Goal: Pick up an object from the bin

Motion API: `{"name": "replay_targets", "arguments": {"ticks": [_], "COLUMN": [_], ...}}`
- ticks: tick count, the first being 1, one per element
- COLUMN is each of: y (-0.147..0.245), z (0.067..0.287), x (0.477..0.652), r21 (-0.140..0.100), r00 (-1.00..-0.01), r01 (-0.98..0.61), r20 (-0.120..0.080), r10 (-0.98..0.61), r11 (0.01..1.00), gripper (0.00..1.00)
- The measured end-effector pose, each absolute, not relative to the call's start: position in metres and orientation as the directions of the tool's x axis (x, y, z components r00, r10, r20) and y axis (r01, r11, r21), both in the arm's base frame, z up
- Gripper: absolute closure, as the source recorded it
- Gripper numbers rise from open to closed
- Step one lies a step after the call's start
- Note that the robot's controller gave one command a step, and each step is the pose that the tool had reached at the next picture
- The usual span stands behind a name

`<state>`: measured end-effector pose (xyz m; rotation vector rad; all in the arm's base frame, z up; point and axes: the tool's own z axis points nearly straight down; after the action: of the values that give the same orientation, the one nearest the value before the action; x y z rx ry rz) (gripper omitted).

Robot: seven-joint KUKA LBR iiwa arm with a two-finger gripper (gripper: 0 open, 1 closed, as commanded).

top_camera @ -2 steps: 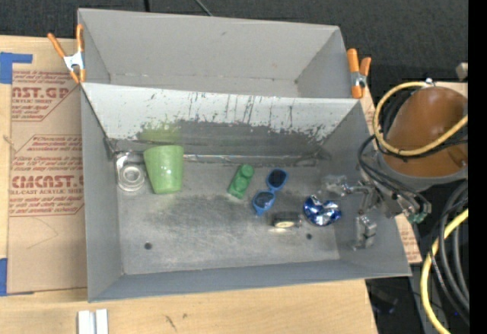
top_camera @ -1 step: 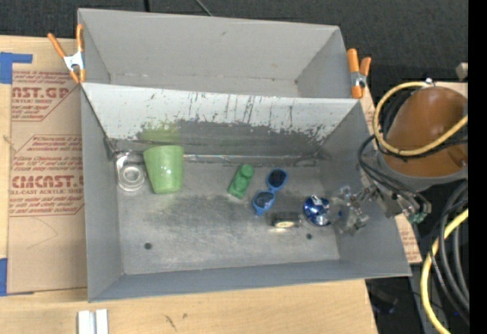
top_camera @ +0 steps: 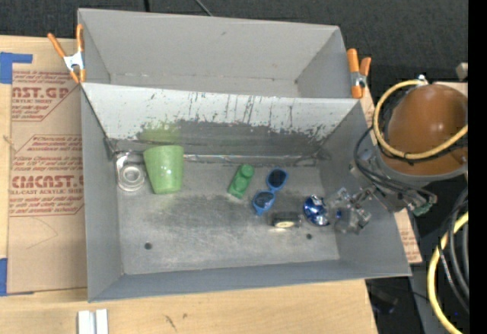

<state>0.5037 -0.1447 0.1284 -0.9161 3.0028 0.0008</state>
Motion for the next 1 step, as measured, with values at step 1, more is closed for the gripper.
{"name": "replay_targets", "arguments": {"ticks": [1], "y": [-0.1495], "z": [0.2279], "x": [0.5013], "r21": [-0.008], "r00": [-0.831], "r01": [-0.556], "r20": [-0.008], "r10": [-0.556], "r11": [0.831], "gripper": [1.0]}}
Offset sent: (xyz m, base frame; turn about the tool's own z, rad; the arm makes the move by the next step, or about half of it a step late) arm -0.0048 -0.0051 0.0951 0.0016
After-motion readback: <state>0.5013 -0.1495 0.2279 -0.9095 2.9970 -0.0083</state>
